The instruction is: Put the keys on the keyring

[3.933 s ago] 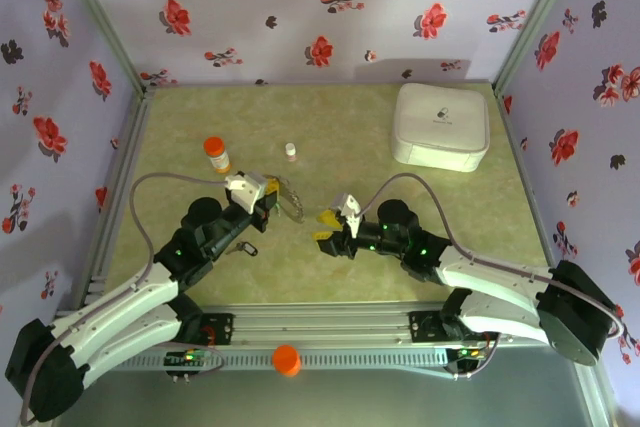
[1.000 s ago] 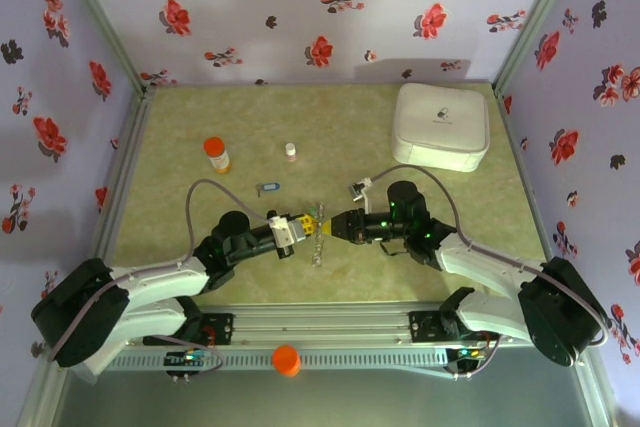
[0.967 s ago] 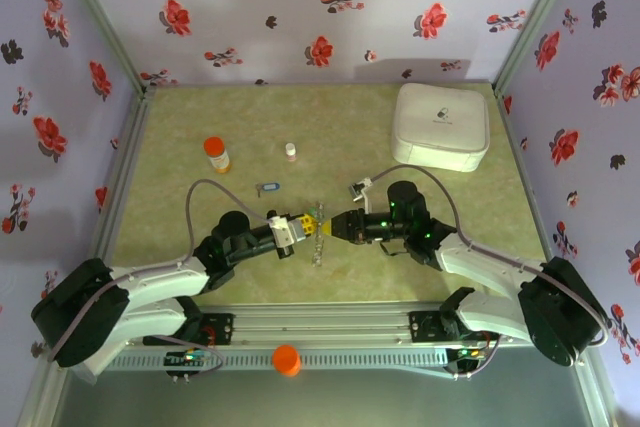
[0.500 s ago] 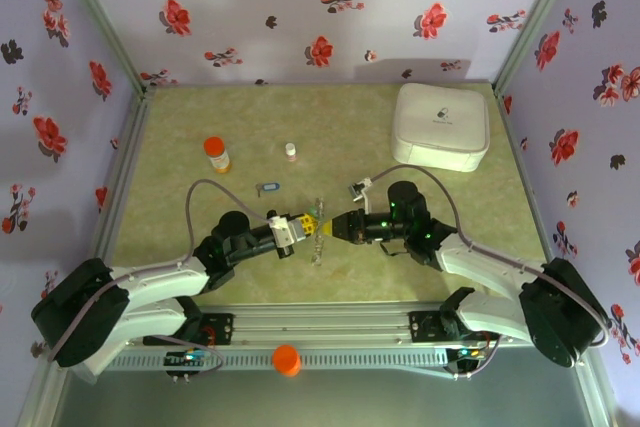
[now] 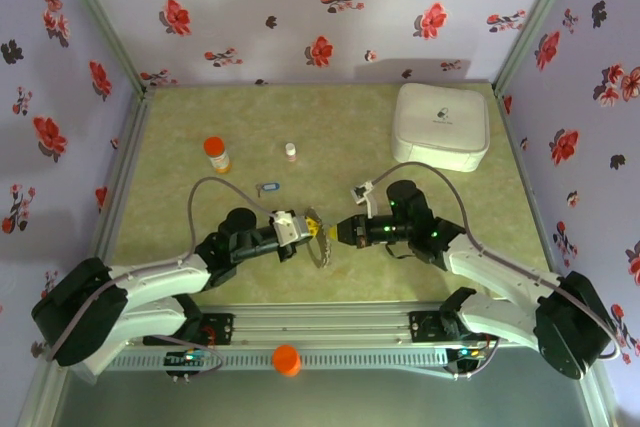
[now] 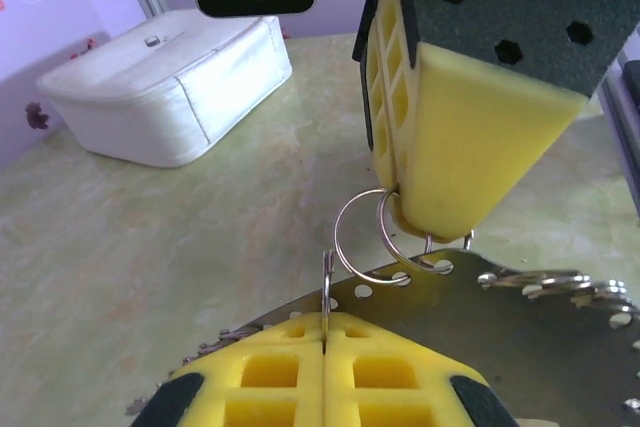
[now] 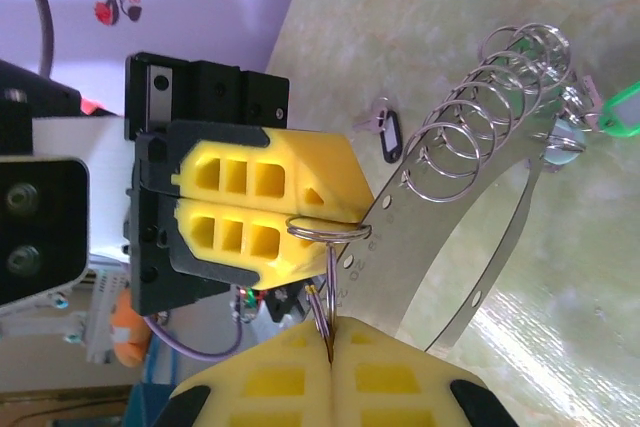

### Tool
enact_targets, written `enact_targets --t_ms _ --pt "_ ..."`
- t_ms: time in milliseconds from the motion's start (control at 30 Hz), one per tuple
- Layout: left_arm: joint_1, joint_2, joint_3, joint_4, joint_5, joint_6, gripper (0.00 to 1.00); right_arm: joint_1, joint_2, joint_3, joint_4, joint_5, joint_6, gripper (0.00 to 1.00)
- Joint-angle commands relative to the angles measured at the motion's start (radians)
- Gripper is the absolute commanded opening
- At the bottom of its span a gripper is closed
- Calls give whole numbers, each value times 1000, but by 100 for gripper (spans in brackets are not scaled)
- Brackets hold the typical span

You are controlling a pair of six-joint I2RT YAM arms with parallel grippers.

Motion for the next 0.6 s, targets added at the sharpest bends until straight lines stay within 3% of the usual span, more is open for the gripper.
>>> enact_targets --t_ms 0,367,567 --pt "10 8 34 18 20 -61 0 17 10 35 -121 27 -113 0" --pt "16 30 23 63 38 -108 0 57 -26 25 -157 128 -235 1" --pt "15 51 26 78 39 -120 0 72 -47 8 -140 150 -244 17"
